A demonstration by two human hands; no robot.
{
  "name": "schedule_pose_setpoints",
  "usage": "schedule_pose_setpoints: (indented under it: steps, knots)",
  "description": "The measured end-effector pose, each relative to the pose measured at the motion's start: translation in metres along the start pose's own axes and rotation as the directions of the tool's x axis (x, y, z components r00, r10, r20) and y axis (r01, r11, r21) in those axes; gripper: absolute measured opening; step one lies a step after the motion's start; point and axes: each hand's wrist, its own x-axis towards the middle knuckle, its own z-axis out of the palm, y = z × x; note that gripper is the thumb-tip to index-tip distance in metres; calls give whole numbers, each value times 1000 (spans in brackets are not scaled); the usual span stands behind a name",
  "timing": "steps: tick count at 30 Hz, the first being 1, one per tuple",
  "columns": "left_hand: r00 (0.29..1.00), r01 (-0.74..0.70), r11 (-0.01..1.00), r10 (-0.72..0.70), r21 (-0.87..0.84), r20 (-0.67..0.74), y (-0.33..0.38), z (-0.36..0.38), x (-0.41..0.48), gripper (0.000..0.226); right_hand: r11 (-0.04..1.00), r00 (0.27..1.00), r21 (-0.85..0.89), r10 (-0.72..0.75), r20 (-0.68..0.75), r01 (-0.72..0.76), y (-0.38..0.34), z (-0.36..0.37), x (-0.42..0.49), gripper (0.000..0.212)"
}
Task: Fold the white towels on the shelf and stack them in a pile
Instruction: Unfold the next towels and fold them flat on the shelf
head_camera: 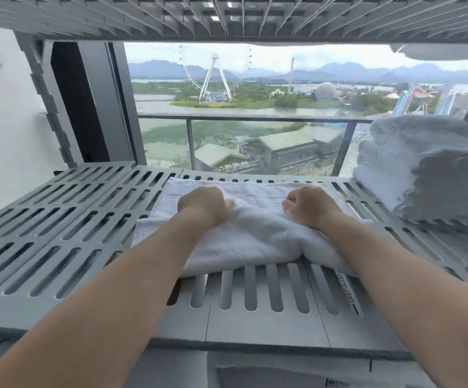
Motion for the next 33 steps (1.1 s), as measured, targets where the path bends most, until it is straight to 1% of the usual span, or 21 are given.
schedule_pose_setpoints:
  steps: [1,2,4,5,7,10,12,14,16,18,20,22,24,26,28,30,32,33]
  knots:
    - [999,-17,1000,17,17,30,-4,0,-7,40,1000,1000,4,-18,12,18,-4,0,-7,26]
    - [997,-47,999,45,27,65,-7,-1,-14,33,1000,1000,7,-20,19,20,-7,0,-14,26]
    - [987,-118,992,114,33,111,-12,-2,-24,10,1000,999,-17,5,39,-4,-11,-3,-25,27]
    - [983,-145,988,139,42,119,-13,-2,-27,11,998,998,-49,27,59,-24,-10,-4,-30,29]
    - [983,-170,983,163,73,88,-15,-3,-32,17,992,991,-111,69,117,-56,-6,-8,-39,29]
    - [981,-184,975,191,127,-40,-16,-4,-39,15,981,982,-176,109,151,-82,-1,-19,-50,23]
    - [977,-175,980,185,98,-105,-17,-8,-43,14,983,988,-156,117,100,-101,1,-27,-59,14]
    - [976,-169,986,167,2,-137,-18,-16,-48,17,992,995,-76,97,0,-97,4,-33,-67,7]
    - [976,-174,978,157,-110,-154,-17,-23,-58,22,997,991,-23,69,-112,-72,7,-38,-76,6]
    - [977,-166,969,137,-183,-160,-12,-27,-75,25,999,974,-36,19,-226,-28,8,-43,-90,7]
    - [980,-153,973,127,-171,-153,-7,-26,-94,22,997,935,-60,-67,-348,48,9,-46,-105,10]
    - [978,-140,984,121,-109,-168,-3,-23,-113,18,987,889,-106,-155,-431,121,12,-50,-123,13]
    - [970,-137,990,127,-33,-209,0,-24,-132,17,970,842,-151,-240,-483,190,13,-54,-144,20]
    - [953,-127,990,140,65,-270,3,-25,-150,19,955,805,-196,-295,-514,224,12,-56,-168,27]
    - [934,-109,984,150,142,-325,5,-24,-171,19,930,793,-267,-357,-493,253,12,-58,-193,27]
    - [923,-92,976,159,199,-351,4,-18,-190,17,880,788,-365,-447,-422,304,15,-57,-218,26]
    - [930,-52,970,133,236,-343,3,-8,-207,18,830,788,-435,-512,-343,349,18,-52,-239,25]
    - [936,-25,968,110,248,-334,3,-2,-215,18,820,794,-442,-521,-312,364,19,-48,-247,24]
